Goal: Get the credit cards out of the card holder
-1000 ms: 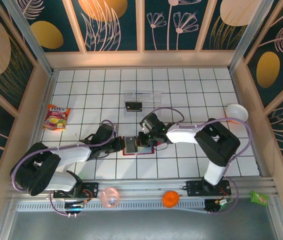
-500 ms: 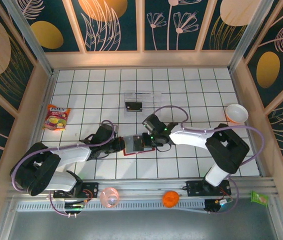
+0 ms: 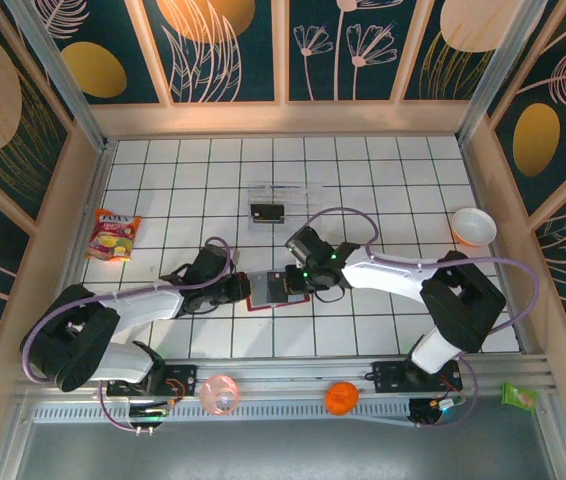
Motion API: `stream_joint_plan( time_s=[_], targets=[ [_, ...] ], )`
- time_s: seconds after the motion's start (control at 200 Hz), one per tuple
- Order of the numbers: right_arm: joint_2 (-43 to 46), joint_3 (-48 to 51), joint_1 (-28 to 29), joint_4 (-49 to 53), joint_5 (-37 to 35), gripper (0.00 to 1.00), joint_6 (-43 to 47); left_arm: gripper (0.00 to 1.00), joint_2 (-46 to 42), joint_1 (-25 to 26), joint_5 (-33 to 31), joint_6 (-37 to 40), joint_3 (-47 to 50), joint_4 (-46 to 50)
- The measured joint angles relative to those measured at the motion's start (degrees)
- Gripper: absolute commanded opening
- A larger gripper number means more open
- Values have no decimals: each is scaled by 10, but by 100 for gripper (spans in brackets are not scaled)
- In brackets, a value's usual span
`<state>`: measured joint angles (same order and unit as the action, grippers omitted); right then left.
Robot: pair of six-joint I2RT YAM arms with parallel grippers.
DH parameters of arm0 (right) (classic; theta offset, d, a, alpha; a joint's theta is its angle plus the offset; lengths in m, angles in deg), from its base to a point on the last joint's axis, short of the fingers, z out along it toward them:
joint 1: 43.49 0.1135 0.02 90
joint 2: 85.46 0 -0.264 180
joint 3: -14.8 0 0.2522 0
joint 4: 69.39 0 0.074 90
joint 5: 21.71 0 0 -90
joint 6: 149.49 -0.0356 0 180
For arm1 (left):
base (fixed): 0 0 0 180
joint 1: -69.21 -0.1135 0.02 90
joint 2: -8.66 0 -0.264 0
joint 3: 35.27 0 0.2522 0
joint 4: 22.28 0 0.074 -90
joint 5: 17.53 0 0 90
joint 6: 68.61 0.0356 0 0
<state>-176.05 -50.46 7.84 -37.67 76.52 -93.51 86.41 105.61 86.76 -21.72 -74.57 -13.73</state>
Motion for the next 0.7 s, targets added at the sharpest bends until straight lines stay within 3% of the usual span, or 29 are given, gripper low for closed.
stream_joint_plan(
  time_s=[0.27, 0.44, 0.696],
  targets=[
    [4, 0, -33, -60, 56, 33, 6, 13, -23, 17, 3, 4, -38, 19],
    [-11, 3, -41, -96, 84, 33, 2, 11, 27, 51, 11, 1, -61, -1],
    [-41, 28, -42, -120, 105, 33, -13, 6, 78, 52, 7, 0, -70, -7]
  ],
)
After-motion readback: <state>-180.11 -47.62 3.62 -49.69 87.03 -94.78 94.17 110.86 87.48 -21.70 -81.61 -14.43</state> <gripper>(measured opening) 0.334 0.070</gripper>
